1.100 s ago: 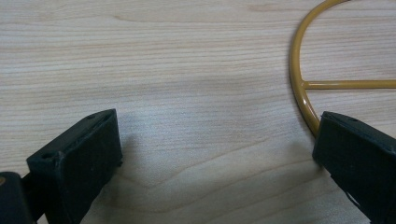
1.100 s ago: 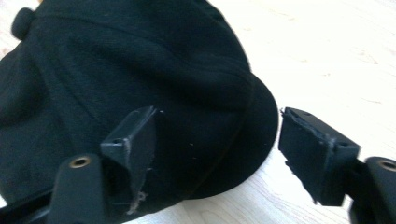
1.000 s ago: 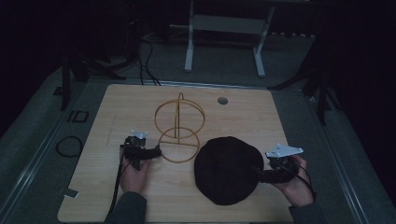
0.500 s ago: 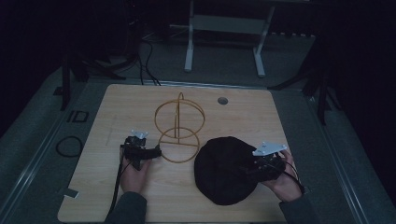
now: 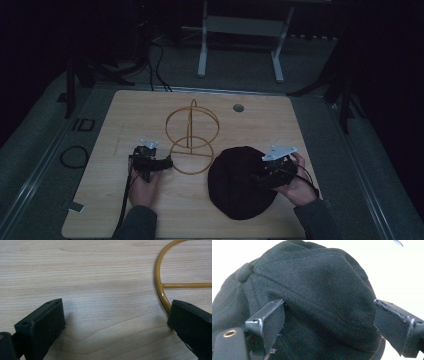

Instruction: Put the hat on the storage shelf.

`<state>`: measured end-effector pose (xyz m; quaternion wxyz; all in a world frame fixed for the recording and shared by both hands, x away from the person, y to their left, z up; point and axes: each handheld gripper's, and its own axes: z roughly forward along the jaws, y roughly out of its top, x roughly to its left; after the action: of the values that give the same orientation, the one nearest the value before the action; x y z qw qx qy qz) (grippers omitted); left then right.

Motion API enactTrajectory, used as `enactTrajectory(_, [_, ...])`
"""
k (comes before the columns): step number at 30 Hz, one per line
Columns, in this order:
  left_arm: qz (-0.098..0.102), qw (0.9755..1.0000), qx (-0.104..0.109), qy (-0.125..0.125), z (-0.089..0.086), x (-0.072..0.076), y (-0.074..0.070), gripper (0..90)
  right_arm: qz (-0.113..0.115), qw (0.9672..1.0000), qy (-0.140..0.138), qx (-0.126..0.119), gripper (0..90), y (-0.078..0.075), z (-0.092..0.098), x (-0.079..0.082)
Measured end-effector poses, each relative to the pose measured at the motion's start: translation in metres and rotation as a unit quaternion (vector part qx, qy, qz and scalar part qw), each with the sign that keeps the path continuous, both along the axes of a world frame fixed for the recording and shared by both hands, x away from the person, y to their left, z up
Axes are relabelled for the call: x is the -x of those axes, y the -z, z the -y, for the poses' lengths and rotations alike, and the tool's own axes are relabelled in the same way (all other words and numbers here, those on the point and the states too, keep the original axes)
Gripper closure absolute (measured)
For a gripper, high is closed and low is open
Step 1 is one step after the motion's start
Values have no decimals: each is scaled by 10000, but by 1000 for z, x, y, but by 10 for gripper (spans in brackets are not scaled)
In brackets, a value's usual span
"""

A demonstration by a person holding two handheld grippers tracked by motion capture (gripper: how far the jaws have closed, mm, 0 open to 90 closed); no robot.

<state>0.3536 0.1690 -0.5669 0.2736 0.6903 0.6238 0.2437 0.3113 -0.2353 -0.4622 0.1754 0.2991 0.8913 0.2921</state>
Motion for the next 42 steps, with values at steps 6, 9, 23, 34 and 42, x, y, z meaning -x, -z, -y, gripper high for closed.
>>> enactTrajectory(6, [1,10000,0,-1,0,0,0,7,16,10000,61,-17,104,0,4,-7])
enactTrajectory(9, [1,10000,1,-1,0,0,0,7,86,9999,102,-36,103,1,4,-9])
enactTrajectory(23, [-11,10000,-1,2,0,0,0,7,-158,9994,-300,-52,104,5,-2,-27])
enactTrajectory(34, [-12,10000,-2,3,0,0,0,7,-501,9955,-786,-182,469,11,-4,-32])
enactTrajectory(42, [-12,10000,-1,2,0,0,0,7,-582,9940,-915,-137,817,11,-5,-31])
